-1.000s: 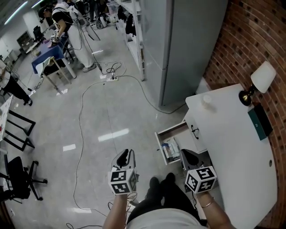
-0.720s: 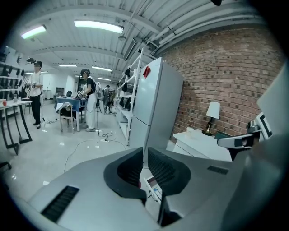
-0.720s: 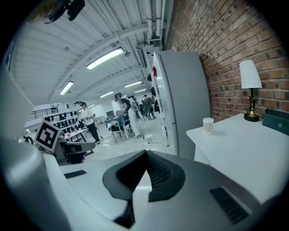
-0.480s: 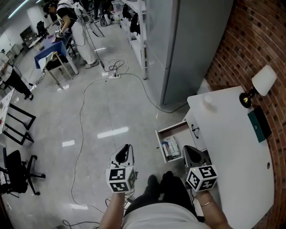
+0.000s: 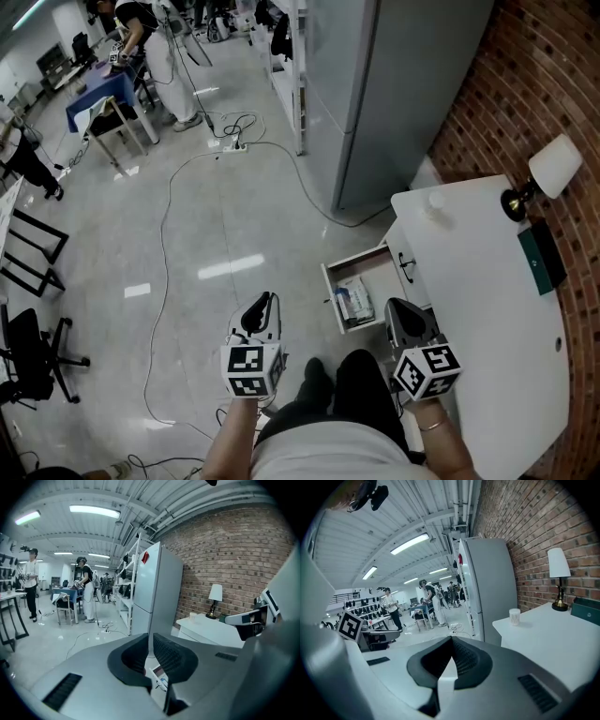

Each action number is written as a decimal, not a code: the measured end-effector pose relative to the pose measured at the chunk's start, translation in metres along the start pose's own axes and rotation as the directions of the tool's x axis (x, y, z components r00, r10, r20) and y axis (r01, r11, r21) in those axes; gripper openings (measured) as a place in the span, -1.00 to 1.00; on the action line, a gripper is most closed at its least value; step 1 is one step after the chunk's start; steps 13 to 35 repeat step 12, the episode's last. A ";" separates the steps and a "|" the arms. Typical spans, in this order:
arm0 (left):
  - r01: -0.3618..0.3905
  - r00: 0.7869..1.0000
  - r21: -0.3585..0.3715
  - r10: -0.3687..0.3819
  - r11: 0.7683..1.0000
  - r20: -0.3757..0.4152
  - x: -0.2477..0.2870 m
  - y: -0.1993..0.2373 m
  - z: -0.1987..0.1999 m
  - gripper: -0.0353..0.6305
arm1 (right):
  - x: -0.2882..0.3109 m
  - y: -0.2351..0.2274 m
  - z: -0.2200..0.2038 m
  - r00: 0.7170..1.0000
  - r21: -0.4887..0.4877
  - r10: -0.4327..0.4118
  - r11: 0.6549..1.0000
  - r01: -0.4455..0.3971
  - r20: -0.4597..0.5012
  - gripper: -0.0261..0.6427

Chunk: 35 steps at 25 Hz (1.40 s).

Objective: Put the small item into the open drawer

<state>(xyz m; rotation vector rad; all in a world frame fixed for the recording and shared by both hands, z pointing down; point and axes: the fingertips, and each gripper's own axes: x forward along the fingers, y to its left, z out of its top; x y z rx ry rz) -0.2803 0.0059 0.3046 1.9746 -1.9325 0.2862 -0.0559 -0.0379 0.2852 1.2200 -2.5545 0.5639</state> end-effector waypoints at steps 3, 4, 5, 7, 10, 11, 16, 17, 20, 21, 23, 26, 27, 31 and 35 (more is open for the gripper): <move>0.009 1.000 -0.002 -0.009 1.000 0.002 0.003 -0.002 0.002 -0.75 | -0.001 -0.003 0.002 1.000 -0.003 -0.006 1.000 0.006 -0.007 -0.90; 0.012 1.000 -0.003 -0.012 1.000 0.003 0.003 -0.003 0.003 -0.75 | -0.001 -0.004 0.002 1.000 -0.003 -0.007 1.000 0.007 -0.008 -0.90; 0.014 1.000 -0.005 -0.014 1.000 0.004 0.004 -0.003 0.003 -0.75 | 0.000 -0.004 0.002 1.000 -0.002 -0.008 1.000 0.008 -0.009 -0.90; 0.014 1.000 -0.014 -0.014 1.000 0.002 0.003 -0.001 0.001 -0.75 | 0.001 -0.003 0.002 1.000 -0.002 -0.007 1.000 0.007 -0.010 -0.90; 0.011 1.000 -0.032 -0.012 0.999 0.000 0.003 0.002 -0.002 -0.73 | 0.003 0.001 0.001 1.000 -0.008 0.001 1.000 -0.001 -0.012 -0.90; 0.012 1.000 -0.037 -0.012 0.999 0.000 0.003 0.003 -0.003 -0.73 | 0.004 0.002 0.001 1.000 -0.012 0.004 1.000 -0.004 -0.014 -0.90; 0.012 1.000 -0.042 -0.012 0.999 0.001 0.004 0.003 -0.004 -0.72 | 0.005 0.003 0.001 1.000 -0.016 0.008 1.000 -0.008 -0.016 -0.90; 0.012 1.000 -0.042 -0.012 0.999 0.001 0.004 0.003 -0.004 -0.72 | 0.005 0.003 0.001 1.000 -0.016 0.008 1.000 -0.008 -0.016 -0.90; 0.012 1.000 -0.042 -0.012 0.999 0.001 0.004 0.003 -0.004 -0.72 | 0.005 0.003 0.001 1.000 -0.016 0.008 1.000 -0.008 -0.016 -0.90; 0.012 1.000 -0.042 -0.012 0.999 0.001 0.004 0.003 -0.004 -0.72 | 0.005 0.003 0.001 1.000 -0.016 0.008 1.000 -0.008 -0.016 -0.90; 0.012 1.000 -0.042 -0.012 0.999 0.001 0.004 0.003 -0.004 -0.72 | 0.005 0.003 0.001 1.000 -0.016 0.008 1.000 -0.008 -0.016 -0.90; 0.012 1.000 -0.042 -0.012 0.999 0.001 0.004 0.003 -0.004 -0.72 | 0.005 0.003 0.001 1.000 -0.016 0.008 1.000 -0.008 -0.016 -0.90; 0.012 1.000 -0.042 -0.012 0.999 0.001 0.004 0.003 -0.004 -0.72 | 0.005 0.003 0.001 1.000 -0.016 0.008 1.000 -0.008 -0.016 -0.90; 0.012 1.000 -0.042 -0.012 0.999 0.001 0.004 0.003 -0.004 -0.72 | 0.005 0.003 0.001 1.000 -0.016 0.008 1.000 -0.008 -0.016 -0.90; 0.012 1.000 -0.042 -0.012 0.999 0.001 0.004 0.003 -0.004 -0.72 | 0.005 0.003 0.001 1.000 -0.016 0.008 1.000 -0.008 -0.016 -0.90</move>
